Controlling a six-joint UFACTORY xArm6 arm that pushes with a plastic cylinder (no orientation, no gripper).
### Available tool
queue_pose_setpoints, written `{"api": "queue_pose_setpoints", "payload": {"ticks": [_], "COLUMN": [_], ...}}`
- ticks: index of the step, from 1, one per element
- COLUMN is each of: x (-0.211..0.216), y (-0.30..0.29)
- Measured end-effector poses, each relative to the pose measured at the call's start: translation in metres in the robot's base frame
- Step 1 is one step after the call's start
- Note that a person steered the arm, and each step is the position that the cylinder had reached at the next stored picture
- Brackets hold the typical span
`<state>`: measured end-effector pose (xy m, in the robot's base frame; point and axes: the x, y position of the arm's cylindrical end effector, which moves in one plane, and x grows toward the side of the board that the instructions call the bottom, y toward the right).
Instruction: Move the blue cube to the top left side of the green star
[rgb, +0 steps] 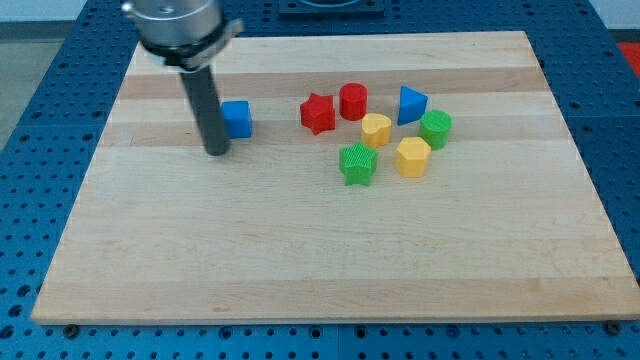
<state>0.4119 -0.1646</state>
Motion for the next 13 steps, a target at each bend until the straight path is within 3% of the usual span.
{"api": "queue_pose_setpoints", "payload": {"ticks": [2,5,9,11,13], "x": [-0.023,-0.066,-0.029,-0.057,-0.049], "y": [-0.051,-0.006,0.048,0.058,0.098]}}
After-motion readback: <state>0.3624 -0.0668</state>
